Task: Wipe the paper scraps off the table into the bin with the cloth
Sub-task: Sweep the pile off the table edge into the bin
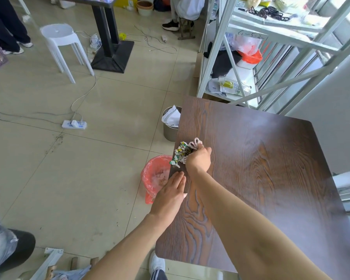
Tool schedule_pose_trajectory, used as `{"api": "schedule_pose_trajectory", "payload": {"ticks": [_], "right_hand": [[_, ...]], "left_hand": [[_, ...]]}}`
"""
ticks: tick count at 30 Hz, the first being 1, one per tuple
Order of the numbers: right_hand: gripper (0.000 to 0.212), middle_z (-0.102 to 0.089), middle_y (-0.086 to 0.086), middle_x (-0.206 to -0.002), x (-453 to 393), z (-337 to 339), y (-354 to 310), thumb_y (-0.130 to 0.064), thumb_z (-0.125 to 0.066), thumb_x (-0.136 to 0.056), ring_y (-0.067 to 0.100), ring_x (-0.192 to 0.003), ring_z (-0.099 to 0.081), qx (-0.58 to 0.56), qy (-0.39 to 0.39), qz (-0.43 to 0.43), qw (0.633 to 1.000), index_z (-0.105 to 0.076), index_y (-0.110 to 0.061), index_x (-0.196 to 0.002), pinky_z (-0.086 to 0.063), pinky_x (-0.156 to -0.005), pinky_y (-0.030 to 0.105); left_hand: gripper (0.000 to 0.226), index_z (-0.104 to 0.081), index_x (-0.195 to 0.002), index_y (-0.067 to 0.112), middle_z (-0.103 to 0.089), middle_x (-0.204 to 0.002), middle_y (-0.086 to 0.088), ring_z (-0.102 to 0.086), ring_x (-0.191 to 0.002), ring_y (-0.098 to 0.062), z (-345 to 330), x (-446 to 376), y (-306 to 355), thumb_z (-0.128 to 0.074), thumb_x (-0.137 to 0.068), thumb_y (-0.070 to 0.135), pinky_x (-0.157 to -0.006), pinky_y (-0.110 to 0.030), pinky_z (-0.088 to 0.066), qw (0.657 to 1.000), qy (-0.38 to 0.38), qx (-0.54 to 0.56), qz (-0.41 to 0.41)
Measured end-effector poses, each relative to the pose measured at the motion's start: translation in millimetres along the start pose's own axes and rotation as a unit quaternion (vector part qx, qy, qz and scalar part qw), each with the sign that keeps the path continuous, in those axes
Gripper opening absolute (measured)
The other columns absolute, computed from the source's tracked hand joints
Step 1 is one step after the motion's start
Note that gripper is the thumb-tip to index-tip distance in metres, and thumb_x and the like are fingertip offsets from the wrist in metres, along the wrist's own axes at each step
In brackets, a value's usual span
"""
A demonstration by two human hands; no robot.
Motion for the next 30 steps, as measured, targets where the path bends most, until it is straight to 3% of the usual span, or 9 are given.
{"api": "schedule_pose_trajectory", "payload": {"ticks": [9,19,25,30], "right_hand": [[0.049,-0.045,0.012,-0.121,-14.0,-14.4,-23.3,0.003,-0.037,-0.088,0.036,-0.094,-0.060,0.002,-0.002,0.020,1.000,-0.049,-0.016,-0.131,-0.046,-0.084,0.036],[0.050,-0.044,0.012,-0.125,-30.2,-30.3,-45.9,0.009,-0.037,-0.084,0.037,-0.089,-0.062,0.036,-0.024,0.043,0.998,-0.055,-0.015,-0.124,-0.044,-0.071,0.032],[0.041,-0.046,0.013,-0.120,-35.0,-35.8,-57.3,0.004,-0.041,-0.085,0.030,-0.068,-0.050,0.044,-0.044,0.087,0.994,-0.060,-0.014,-0.117,-0.040,-0.067,0.028],[0.037,-0.046,0.014,-0.119,-36.6,-40.3,-67.1,0.004,-0.042,-0.085,0.028,-0.069,-0.048,0.068,-0.066,0.124,0.988,-0.063,-0.011,-0.111,-0.041,-0.070,0.028]], "left_hand": [[0.064,-0.056,-0.126,0.004,-0.057,-0.133,-0.008,-0.054,-0.123,-0.017,-1.0,-0.6,-6.8,-0.073,-0.075,0.040,-0.102,-0.027,-0.041,1.000,0.005,0.010,-0.018],[0.065,-0.055,-0.128,0.006,-0.055,-0.136,-0.005,-0.050,-0.127,-0.016,-1.9,-2.1,-10.1,-0.072,-0.076,0.041,-0.107,-0.027,-0.038,0.999,0.012,0.024,-0.021],[0.065,-0.057,-0.126,0.006,-0.057,-0.133,-0.006,-0.051,-0.126,-0.017,-1.5,-2.3,-8.8,-0.073,-0.075,0.041,-0.108,-0.029,-0.033,1.000,0.018,0.008,-0.020],[0.065,-0.054,-0.128,0.005,-0.054,-0.136,-0.007,-0.047,-0.129,-0.017,-2.7,-1.8,-9.8,-0.073,-0.076,0.038,-0.105,-0.030,-0.041,1.000,0.011,0.022,-0.010]]}}
Point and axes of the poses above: each hand's wrist, its own x-axis away from the middle knuckle, its own z-axis out of the back of the hand, y = z × x, the point moved 3 cm from there along -x, towards the middle knuckle
